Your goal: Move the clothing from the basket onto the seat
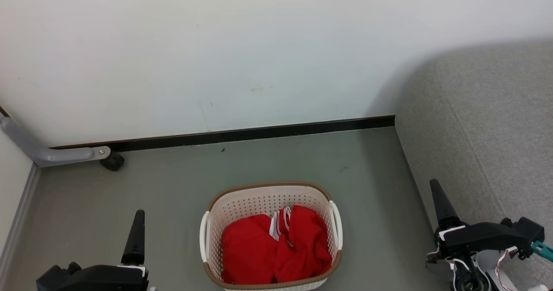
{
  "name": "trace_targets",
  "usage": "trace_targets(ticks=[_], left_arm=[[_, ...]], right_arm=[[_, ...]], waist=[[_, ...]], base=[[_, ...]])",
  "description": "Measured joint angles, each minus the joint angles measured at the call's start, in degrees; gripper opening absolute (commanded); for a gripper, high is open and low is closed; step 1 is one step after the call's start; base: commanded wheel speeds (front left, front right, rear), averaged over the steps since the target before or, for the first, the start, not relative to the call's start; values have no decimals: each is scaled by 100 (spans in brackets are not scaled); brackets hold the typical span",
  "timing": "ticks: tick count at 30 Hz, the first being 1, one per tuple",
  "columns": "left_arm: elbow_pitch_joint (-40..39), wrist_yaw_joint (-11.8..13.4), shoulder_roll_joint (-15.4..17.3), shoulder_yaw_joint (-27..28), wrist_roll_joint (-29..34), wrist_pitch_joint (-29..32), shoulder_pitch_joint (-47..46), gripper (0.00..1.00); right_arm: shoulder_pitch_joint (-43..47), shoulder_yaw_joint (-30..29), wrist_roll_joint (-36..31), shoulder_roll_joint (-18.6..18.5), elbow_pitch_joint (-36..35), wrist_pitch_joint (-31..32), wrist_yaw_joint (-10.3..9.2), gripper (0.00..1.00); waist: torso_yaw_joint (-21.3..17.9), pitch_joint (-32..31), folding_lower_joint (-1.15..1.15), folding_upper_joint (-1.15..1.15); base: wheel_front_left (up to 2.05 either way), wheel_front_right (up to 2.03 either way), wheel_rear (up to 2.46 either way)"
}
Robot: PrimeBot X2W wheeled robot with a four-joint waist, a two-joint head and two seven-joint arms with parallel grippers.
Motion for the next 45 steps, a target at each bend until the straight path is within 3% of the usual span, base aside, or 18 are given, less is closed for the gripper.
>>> trace_targets(ticks=[24,29,45], left_arm=[[385,-2,723,-1289,1887,-601,-416,100],[520,-2,838,-1564,2509,-730,-449,100],[809,58,1053,-1862,3784,-1053,-688,100]], right_arm=[[-811,1481,-1894,-392,797,-471,-338,100],[-1016,1864,-2371,-464,1051,-543,-435,100],[-1488,2576,-3288,-586,1561,-884,-702,100]], waist=[[-49,-3,0,0],[-61,-12,0,0],[-67,-23,0,0]], base=[[0,0,0],[0,0,0],[0,0,0]])
